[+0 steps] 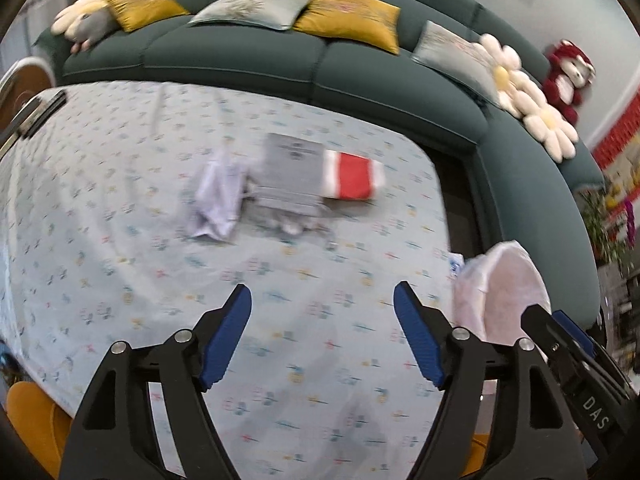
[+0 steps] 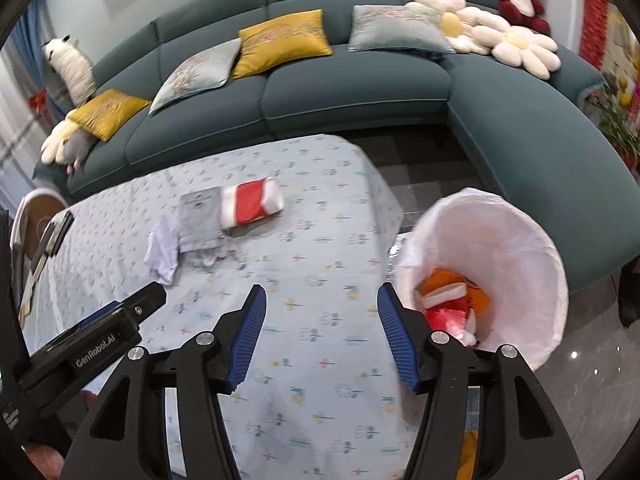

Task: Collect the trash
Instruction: 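Move both tools back toward the grey pouch and white paper, then grasp the white paper with the left gripper while the right gripper grasps the grey pouch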

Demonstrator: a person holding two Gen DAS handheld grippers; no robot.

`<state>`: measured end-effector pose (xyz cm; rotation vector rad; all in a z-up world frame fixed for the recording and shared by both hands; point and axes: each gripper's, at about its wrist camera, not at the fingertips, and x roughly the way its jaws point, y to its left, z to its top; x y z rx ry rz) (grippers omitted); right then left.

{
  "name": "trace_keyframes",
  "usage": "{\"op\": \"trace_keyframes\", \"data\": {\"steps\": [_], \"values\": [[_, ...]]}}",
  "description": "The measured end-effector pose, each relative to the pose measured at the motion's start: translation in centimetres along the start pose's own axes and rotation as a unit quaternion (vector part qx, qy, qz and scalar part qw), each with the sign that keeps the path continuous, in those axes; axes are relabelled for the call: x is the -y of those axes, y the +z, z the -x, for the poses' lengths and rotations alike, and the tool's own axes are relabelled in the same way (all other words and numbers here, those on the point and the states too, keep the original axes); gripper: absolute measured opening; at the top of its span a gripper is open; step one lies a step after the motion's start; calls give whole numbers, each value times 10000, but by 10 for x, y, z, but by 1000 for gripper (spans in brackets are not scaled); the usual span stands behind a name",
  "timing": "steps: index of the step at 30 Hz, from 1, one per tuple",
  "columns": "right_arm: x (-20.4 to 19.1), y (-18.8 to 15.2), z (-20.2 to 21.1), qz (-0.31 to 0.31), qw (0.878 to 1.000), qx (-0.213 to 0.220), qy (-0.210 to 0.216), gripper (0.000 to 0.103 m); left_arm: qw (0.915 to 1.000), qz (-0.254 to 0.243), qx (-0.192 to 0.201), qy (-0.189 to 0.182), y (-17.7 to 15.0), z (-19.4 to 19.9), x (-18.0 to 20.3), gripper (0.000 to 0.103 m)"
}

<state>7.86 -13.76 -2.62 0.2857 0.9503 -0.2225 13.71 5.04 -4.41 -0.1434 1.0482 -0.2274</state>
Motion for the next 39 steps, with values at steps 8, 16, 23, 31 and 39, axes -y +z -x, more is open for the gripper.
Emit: {"op": "trace_keyframes", "data": {"steps": [8, 16, 23, 31, 39], "values": [[-52, 1, -25, 389, 9990, -197, 92, 57, 9980, 474, 107, 400, 13, -8, -63, 70], [-97, 11, -69, 598, 9970, -433, 212, 57, 9951, 787, 24, 602, 37, -36, -114, 70], [-126, 31, -116, 633, 9957, -582, 337, 57, 9962, 720, -111, 480, 63, -71, -124, 69], [-138, 54, -159, 625, 9951, -681, 356, 57, 9962, 697, -447, 265, 80, -117, -119, 50], [-142, 58, -198, 543, 9932, -949, 400, 55, 9950, 742, -664, 92, 81, -142, -122, 13]]}}
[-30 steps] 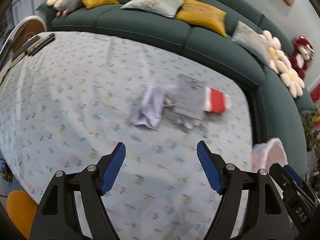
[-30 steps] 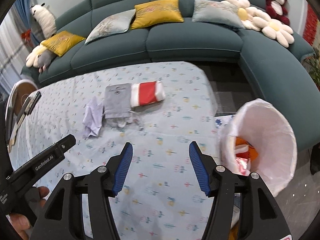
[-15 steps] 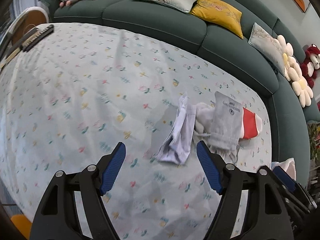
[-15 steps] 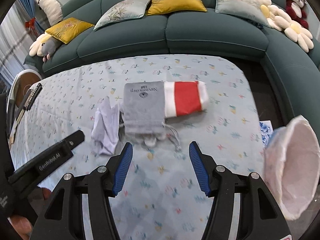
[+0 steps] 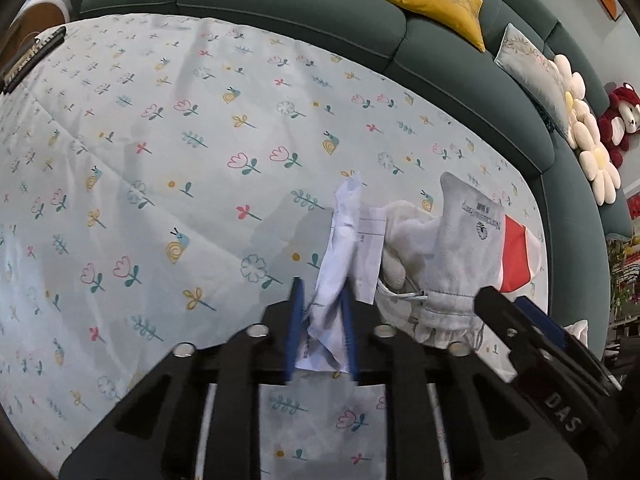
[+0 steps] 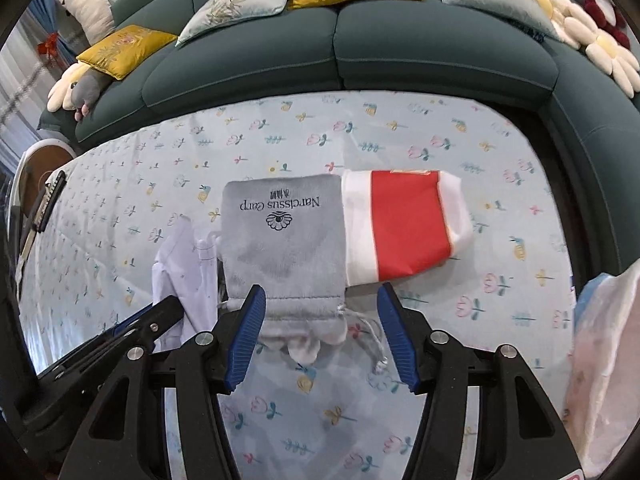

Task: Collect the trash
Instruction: 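Grasp the white paper with the left gripper while the right gripper grasps the grey pouch, then carry the paper and grey pouch over the bin and open both grippers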

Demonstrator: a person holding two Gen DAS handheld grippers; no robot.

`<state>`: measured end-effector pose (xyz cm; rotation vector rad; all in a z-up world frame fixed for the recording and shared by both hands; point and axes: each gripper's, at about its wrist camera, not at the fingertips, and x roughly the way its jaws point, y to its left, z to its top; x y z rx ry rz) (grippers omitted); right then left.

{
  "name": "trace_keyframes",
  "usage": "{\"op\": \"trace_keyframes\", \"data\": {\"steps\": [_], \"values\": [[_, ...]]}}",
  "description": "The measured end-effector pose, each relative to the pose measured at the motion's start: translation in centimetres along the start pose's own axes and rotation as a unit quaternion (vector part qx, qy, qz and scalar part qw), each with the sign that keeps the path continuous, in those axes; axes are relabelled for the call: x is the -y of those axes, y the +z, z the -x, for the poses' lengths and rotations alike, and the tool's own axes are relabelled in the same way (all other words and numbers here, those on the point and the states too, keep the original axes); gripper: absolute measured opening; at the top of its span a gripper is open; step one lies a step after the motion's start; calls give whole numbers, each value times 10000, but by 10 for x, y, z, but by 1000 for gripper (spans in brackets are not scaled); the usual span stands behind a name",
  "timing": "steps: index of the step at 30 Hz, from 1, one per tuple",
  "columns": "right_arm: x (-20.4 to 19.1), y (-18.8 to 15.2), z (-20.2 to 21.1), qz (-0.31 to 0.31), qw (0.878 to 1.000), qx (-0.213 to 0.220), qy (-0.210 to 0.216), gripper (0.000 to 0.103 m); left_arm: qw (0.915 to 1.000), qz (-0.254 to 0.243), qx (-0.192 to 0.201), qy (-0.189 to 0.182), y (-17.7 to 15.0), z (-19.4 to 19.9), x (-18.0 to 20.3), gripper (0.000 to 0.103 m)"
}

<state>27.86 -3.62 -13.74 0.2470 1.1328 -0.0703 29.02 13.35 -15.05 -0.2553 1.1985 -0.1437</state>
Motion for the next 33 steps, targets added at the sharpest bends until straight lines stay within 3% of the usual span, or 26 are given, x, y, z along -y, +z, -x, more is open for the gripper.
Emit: {"op": "trace_keyframes", "data": {"steps": [7, 9, 12, 23, 33], "values": [[-2, -2, -21, -74, 9996, -206, 152, 38, 10000, -68, 41, 38, 2, 0, 1, 8], [-1, -4, -24, -144, 9993, -283, 201, 19, 9999, -99, 63, 93, 3, 2, 3, 8], [1, -6, -16, -142, 9991, -252, 308, 8, 9998, -124, 102, 144, 1, 8, 4, 8], [19, -13, 69, -187, 9981, 407, 418, 7, 9987, -289, 421, 78, -19, 63, 31, 7], [75, -35, 166, -454, 9927, 1083, 266, 7, 9931, -894, 716, -248, -61, 123, 106, 7]]}}
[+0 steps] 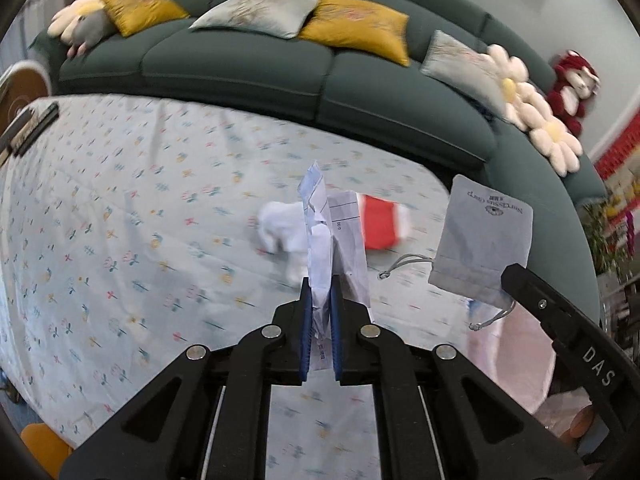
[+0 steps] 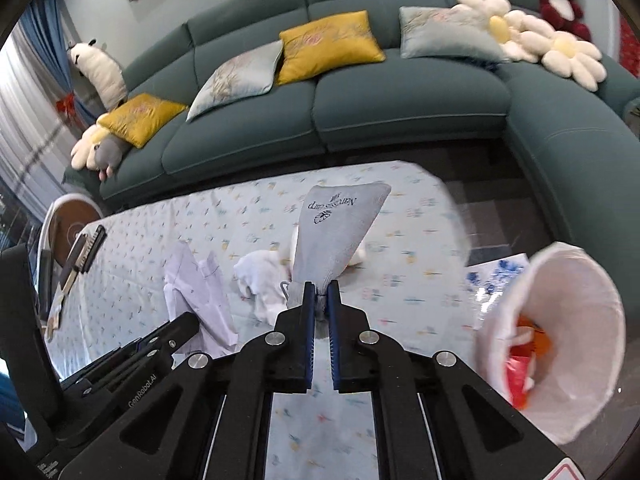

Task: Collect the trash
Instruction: 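Carry the paper and grey pouch over the bin and open both grippers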

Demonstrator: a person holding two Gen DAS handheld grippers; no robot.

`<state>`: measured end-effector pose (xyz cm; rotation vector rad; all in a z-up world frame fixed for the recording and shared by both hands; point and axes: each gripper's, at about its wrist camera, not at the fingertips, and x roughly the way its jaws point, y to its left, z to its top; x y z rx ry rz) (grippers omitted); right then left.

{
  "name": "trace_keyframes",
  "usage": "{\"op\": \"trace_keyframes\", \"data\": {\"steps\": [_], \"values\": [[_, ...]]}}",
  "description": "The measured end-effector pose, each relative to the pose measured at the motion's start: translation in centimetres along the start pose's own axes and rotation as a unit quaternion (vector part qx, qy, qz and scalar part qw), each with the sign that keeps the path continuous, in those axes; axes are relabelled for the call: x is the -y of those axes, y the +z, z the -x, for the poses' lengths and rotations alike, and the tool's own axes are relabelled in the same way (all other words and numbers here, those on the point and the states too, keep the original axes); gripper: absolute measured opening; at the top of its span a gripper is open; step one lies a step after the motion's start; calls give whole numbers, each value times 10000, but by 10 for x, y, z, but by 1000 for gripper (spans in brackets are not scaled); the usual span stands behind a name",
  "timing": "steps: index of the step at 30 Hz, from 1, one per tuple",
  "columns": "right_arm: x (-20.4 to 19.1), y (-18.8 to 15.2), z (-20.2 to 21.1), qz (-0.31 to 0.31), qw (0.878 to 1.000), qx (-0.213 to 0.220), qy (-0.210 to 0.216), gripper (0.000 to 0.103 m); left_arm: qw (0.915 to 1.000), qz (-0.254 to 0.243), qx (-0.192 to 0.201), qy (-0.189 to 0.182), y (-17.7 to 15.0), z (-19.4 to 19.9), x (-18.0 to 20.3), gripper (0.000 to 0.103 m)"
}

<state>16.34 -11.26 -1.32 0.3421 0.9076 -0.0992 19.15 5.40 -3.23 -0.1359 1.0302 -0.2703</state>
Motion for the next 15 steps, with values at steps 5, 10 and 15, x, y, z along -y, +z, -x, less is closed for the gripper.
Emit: {"op": "trace_keyframes", "data": {"steps": [5, 10, 15], "values": [[34, -10, 37, -167, 9996, 181, -131, 7, 9991, -383, 89, -178, -16, 20, 49, 8], [76, -28, 72, -346, 9983, 351, -304, 7, 9961, -807, 122, -338, -36, 33, 100, 8], [117, -49, 98, -535, 9964, 442, -480, 7, 9919, -1169, 60, -500, -58, 37, 143, 8]]}}
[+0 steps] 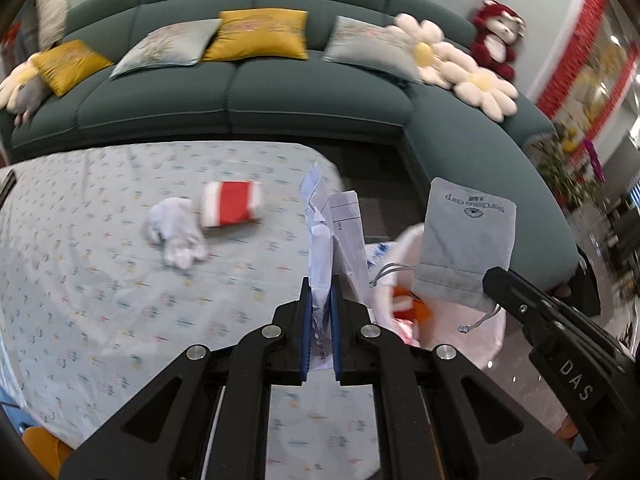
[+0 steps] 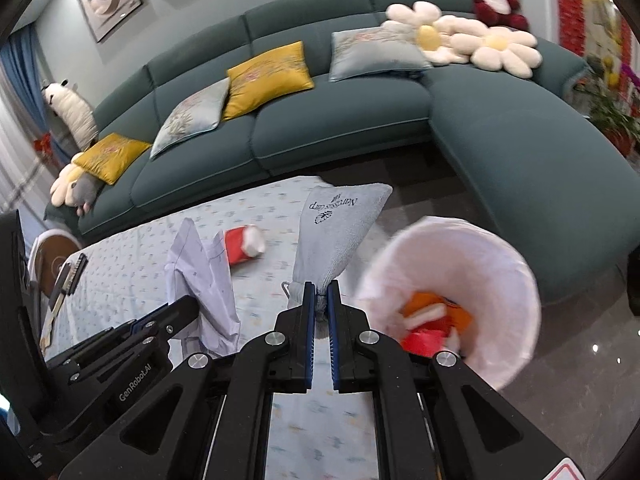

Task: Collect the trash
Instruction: 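Carry the paper and grey pouch over the bin and open both grippers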

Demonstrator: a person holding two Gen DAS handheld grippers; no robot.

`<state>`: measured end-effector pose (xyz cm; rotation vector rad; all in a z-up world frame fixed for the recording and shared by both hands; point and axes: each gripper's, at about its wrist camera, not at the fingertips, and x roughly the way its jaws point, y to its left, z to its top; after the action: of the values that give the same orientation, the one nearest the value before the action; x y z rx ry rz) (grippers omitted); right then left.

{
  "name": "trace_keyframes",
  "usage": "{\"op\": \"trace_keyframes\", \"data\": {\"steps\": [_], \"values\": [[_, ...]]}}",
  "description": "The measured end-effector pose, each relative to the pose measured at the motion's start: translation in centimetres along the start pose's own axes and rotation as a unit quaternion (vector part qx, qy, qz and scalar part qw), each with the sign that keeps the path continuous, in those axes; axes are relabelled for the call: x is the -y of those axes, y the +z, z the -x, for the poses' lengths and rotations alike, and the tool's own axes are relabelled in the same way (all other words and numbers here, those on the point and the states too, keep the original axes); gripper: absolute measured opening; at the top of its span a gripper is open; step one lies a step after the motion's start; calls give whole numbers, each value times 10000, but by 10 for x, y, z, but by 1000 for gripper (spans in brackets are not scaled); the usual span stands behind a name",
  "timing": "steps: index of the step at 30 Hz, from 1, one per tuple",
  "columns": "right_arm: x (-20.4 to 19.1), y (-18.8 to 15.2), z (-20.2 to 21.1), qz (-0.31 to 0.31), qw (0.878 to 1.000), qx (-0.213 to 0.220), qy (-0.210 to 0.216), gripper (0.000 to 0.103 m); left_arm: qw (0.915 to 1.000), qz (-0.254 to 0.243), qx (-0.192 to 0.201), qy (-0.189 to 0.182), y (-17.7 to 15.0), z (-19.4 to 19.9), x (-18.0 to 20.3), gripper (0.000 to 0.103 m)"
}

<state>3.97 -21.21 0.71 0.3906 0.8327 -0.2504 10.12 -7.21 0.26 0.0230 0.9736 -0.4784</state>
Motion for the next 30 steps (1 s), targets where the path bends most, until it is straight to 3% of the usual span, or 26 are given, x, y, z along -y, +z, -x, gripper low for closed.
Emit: {"op": "trace_keyframes", "data": {"steps": [7, 17, 28, 30], "values": [[59, -15, 20, -359, 9991, 81, -214, 7, 9985, -491, -153, -178, -15, -11, 60, 8], [113, -26, 26, -643, 9970, 95, -421, 7, 9945, -916, -361, -351, -22, -35, 124, 8], [155, -31, 17, -1013, 9933, 36, -559, 7, 9904, -1153, -583, -499, -27, -64, 162, 10], [158, -31, 15, -1042, 9929, 24, -567, 7, 9908, -1152, -558, -448, -28, -67, 165, 17]]}}
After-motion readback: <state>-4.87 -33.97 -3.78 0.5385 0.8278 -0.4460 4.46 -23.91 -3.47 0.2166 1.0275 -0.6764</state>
